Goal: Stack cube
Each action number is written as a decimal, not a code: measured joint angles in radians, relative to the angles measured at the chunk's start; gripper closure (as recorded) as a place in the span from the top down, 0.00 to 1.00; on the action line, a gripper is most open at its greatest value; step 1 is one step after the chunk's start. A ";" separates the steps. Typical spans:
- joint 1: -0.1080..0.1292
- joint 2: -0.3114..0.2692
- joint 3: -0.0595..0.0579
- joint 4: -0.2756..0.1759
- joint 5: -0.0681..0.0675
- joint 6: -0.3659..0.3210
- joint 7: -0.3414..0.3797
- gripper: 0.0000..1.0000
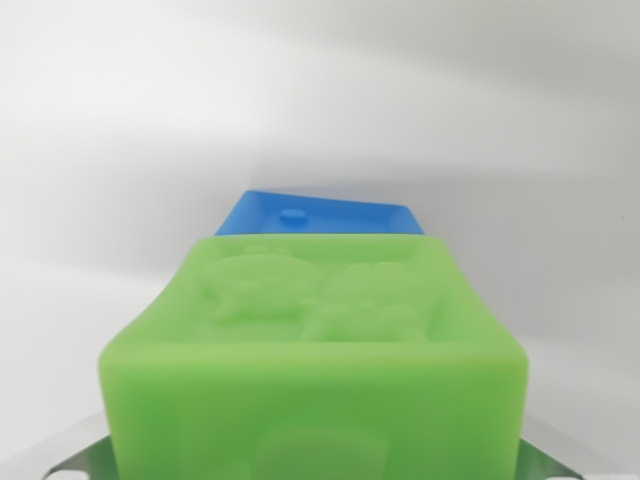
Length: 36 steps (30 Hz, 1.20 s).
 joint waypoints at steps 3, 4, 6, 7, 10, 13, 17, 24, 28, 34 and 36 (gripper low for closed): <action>0.000 0.000 0.000 0.000 0.000 0.001 0.000 1.00; 0.000 0.000 0.000 0.000 0.000 0.001 0.000 1.00; 0.000 0.000 0.000 0.000 0.000 0.001 0.000 1.00; 0.000 0.000 0.000 0.000 0.000 0.001 0.000 1.00; 0.000 0.000 0.000 0.000 0.000 0.001 0.000 1.00; 0.000 0.001 0.000 0.000 0.000 0.001 0.000 1.00; 0.000 0.002 0.000 0.000 0.000 0.001 0.000 1.00; 0.000 0.002 0.000 0.001 0.000 0.001 0.000 1.00; 0.000 0.002 0.000 0.001 0.000 0.001 0.000 1.00; 0.000 0.002 0.000 0.001 0.000 0.001 0.000 1.00; 0.000 0.002 0.000 0.001 0.000 0.001 0.000 1.00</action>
